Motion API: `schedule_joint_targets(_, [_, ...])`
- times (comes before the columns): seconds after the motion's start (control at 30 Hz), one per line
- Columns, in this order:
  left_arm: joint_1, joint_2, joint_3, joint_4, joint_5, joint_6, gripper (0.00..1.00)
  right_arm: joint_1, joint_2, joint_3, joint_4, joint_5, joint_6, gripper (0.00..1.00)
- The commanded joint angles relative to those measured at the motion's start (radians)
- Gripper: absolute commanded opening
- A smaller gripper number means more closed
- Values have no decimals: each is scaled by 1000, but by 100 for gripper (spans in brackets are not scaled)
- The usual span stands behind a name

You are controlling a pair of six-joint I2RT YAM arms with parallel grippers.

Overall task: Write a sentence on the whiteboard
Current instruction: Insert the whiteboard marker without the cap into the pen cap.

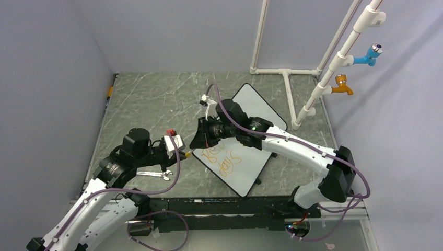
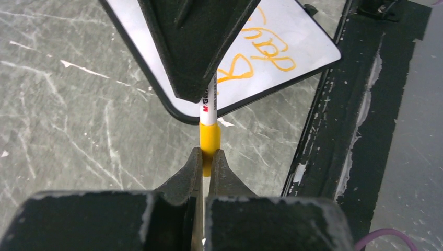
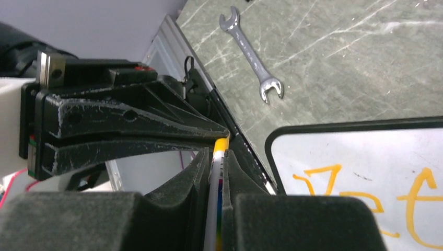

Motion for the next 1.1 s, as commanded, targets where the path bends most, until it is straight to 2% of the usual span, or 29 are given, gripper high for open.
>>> schedule_joint_targets(0.0, [-20,-42,43,525,121,-28,0,123,91,57,188,-71,159,0])
schedule_joint_targets(0.4, [-18,-60,44,545,68,-47,0,184,175,125,162,-43,145,0])
schedule_joint_targets(0.63, [-14,-23,64,477,66,-33,0,177,134,147,96,15,90,0])
schedule_joint_targets(0.83, [-12,-27,53,453,50,-20,14,156,113,205,31,46,45,0])
schedule_joint_targets(0.93, [-11,-5,57,433,85,-16,25,141,101,210,10,51,28,0])
schedule_joint_targets(1.07, [-9,40,90,381,101,-10,30,124,82,211,-12,60,10,0])
